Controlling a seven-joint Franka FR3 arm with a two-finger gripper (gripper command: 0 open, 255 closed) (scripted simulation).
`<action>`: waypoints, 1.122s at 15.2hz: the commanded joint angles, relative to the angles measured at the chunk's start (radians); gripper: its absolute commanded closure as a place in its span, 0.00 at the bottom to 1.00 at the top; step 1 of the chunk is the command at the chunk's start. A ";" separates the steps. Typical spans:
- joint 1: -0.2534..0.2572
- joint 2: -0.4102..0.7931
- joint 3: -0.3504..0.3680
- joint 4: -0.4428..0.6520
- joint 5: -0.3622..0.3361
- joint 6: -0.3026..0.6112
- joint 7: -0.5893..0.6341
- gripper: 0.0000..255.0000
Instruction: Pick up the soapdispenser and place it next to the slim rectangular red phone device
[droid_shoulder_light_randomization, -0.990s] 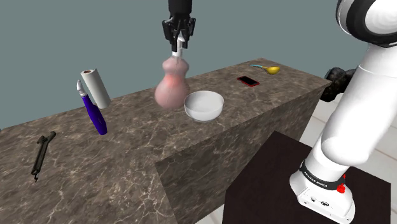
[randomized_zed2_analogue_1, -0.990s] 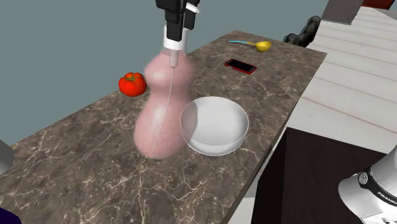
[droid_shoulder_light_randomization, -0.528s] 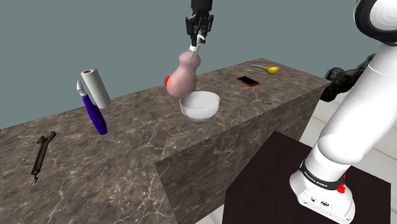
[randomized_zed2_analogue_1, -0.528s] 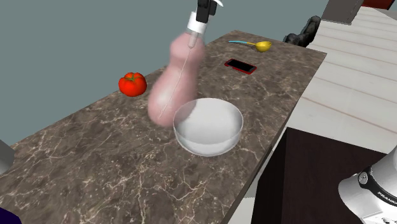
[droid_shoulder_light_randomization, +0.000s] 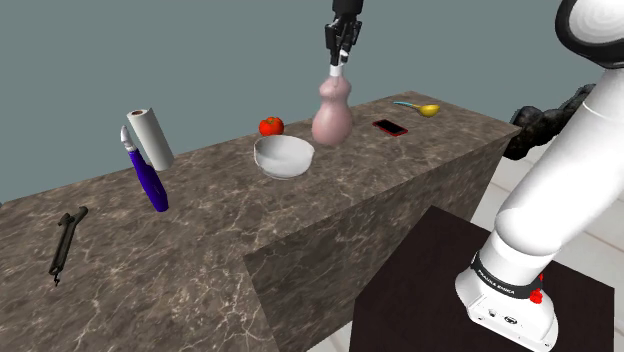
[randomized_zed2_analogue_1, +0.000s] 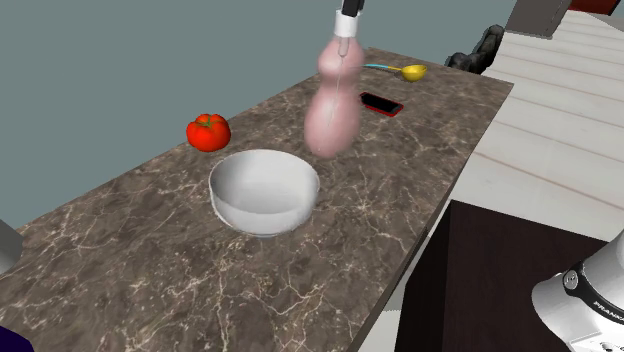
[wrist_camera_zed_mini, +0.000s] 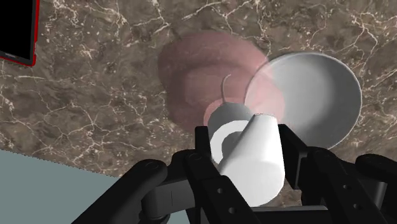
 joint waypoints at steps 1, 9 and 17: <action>-0.021 -0.007 -0.026 -0.004 0.005 -0.004 -0.049 1.00; -0.110 0.051 -0.132 0.067 0.026 -0.030 -0.241 1.00; -0.168 0.102 -0.190 0.090 0.044 -0.011 -0.358 1.00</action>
